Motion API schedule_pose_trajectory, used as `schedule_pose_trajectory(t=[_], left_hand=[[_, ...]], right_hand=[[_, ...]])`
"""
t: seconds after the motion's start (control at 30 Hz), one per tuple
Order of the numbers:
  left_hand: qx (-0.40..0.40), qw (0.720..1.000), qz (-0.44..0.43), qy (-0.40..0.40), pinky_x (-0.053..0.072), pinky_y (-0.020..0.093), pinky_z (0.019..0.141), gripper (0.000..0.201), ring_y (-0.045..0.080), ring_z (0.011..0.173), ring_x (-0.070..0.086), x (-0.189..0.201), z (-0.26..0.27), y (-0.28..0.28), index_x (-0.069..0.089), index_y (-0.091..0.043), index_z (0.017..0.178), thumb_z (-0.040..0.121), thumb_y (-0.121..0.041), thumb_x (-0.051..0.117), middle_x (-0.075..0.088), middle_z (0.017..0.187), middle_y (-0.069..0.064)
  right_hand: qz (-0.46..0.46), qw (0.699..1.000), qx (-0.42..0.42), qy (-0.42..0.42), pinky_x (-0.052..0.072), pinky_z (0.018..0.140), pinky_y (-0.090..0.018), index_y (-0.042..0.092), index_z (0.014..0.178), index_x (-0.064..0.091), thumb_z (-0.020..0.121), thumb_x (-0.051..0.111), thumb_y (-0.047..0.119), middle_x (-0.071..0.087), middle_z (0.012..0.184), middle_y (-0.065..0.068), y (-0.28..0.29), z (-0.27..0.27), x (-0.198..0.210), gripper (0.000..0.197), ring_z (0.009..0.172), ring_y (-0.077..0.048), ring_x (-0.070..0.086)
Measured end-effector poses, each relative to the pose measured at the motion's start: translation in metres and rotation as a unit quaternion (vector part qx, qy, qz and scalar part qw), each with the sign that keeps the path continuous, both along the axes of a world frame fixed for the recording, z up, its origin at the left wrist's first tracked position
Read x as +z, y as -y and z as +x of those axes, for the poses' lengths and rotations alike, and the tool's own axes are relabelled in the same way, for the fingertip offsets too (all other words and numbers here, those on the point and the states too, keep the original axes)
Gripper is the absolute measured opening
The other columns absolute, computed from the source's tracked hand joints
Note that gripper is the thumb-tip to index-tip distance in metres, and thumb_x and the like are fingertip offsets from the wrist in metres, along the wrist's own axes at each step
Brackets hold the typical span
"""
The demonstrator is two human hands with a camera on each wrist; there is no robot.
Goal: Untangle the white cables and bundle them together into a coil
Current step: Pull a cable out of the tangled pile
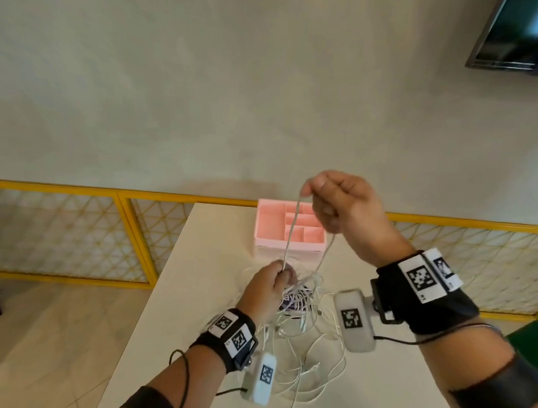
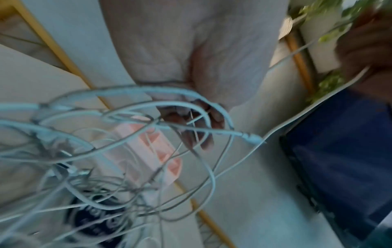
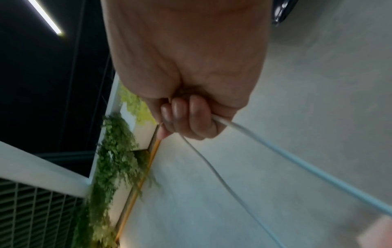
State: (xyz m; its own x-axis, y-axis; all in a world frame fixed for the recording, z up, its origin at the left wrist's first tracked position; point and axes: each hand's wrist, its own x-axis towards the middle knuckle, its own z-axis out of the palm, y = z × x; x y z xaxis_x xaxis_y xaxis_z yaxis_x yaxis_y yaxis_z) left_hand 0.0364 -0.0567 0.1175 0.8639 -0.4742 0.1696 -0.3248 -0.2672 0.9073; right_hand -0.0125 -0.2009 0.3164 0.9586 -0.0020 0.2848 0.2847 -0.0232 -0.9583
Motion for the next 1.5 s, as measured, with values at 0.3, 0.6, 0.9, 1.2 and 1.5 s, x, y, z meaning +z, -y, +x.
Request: schedule_pose_trajectory(t=[0.3, 0.6, 0.9, 1.2, 1.5], left_hand=[[0.037, 0.993, 0.105, -0.032, 0.05, 0.022, 0.088, 0.028, 0.003, 0.096, 0.067, -0.065, 0.013, -0.028, 0.068, -0.018, 0.094, 0.105, -0.016, 0.043, 0.073, 0.096, -0.009], [0.072, 0.986, 0.021, -0.151, 0.058, 0.033, 0.077, 0.031, 0.026, 0.085, 0.073, -0.032, 0.028, -0.039, 0.07, -0.008, 0.087, 0.104, -0.007, 0.044, 0.076, 0.085, 0.005], [0.003, 0.942, -0.23, -0.244, 0.058, 0.043, 0.081, 0.031, 0.035, 0.094, 0.073, 0.074, 0.014, -0.022, 0.065, 0.002, 0.113, 0.103, -0.022, 0.046, 0.074, 0.107, 0.021], [0.023, 0.924, -0.308, -0.225, 0.061, 0.039, 0.076, 0.031, 0.037, 0.095, 0.074, 0.109, 0.007, -0.01, 0.064, 0.0, 0.109, 0.107, -0.021, 0.041, 0.074, 0.106, 0.021], [-0.031, 0.955, -0.157, -0.25, 0.055, 0.036, 0.08, 0.046, 0.025, 0.103, 0.071, 0.064, -0.015, -0.01, 0.063, -0.011, 0.125, 0.097, -0.044, 0.049, 0.073, 0.118, 0.007]], right_hand=[[0.079, 0.964, -0.139, 0.212, 0.02, 0.045, -0.019, 0.016, 0.084, 0.058, 0.106, 0.039, 0.019, 0.039, 0.061, 0.001, 0.07, -0.013, 0.1, 0.029, 0.048, -0.015, 0.025], [0.081, 0.948, -0.235, 0.2, 0.023, 0.043, -0.021, 0.024, 0.088, 0.057, 0.103, 0.037, 0.027, 0.048, 0.066, 0.005, 0.126, -0.013, 0.102, 0.025, 0.048, -0.013, 0.034], [-0.089, 0.964, -0.238, -0.08, 0.027, 0.042, -0.02, 0.018, 0.084, 0.062, 0.105, 0.044, 0.021, 0.053, 0.059, 0.0, 0.08, 0.006, -0.042, 0.028, 0.042, -0.013, 0.041], [-0.096, 0.976, -0.017, -0.197, 0.033, 0.043, -0.018, 0.004, 0.097, 0.067, 0.099, 0.059, 0.018, 0.055, 0.065, 0.0, -0.001, -0.005, -0.1, 0.016, 0.047, -0.008, 0.043], [0.092, 0.982, -0.047, -0.161, 0.019, 0.04, -0.019, 0.008, 0.079, 0.059, 0.1, 0.044, 0.008, 0.048, 0.056, -0.006, -0.007, 0.007, -0.064, 0.025, 0.044, -0.014, 0.026]])
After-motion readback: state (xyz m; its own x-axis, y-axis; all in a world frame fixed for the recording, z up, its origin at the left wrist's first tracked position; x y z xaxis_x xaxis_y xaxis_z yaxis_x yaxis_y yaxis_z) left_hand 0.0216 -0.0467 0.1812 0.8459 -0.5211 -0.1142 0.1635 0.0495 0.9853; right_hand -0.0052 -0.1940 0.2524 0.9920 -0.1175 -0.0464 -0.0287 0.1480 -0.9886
